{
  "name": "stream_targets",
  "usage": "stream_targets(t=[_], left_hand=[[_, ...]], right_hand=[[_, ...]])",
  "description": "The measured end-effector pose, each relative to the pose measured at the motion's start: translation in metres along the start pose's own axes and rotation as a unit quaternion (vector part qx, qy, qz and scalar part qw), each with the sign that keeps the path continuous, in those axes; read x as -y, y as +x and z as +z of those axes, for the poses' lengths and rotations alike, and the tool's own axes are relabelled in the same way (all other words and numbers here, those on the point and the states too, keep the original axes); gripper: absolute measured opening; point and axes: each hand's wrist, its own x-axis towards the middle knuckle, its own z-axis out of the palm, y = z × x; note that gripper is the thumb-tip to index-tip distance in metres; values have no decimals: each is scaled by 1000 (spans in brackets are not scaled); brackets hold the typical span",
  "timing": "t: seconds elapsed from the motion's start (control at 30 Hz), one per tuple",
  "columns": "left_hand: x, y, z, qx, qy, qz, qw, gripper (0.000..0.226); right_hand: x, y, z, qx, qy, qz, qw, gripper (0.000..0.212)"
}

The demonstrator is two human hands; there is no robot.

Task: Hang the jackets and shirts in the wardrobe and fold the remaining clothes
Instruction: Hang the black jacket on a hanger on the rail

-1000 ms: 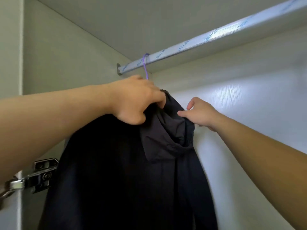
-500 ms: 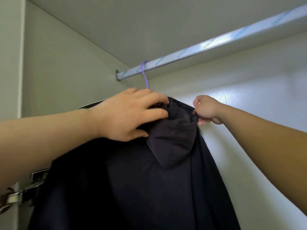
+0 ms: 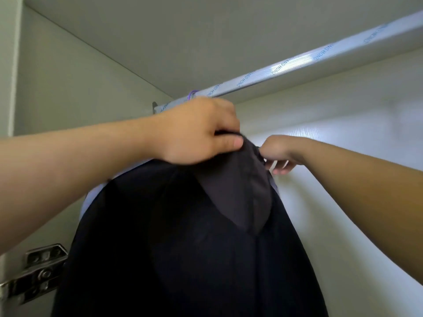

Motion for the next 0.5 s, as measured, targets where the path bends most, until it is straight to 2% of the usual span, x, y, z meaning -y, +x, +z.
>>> stream_targets(t=[0.07,0.13,0.2,0.27,0.33,0.4,0.47,0.5], left_hand=[[0,10,-18,-9,-179,-74,981,21],[9,20,-32,14,-334,-165,928,23],[24,25,-39,35,-419,-240,875,23],[35,25,-42,110,-457,-285,835,28],[41,22,-41,202,-453,-299,815,31],[44,20,-39,284,-430,-275,811,39],[45,20,-38,305,-417,-262,815,37],[44,21,-38,299,-420,-270,813,32]], right_hand=[[8,2,-6,-35,23,-39,998,23],[12,6,-12,-63,54,-91,992,25],[12,8,-14,-71,100,-116,986,34],[9,5,-14,-94,161,-130,974,36],[9,-2,-13,-116,226,-164,953,26],[11,-11,-11,-97,236,-194,947,22],[16,-20,-7,-62,190,-218,955,13],[18,-21,-6,-47,174,-225,958,23]])
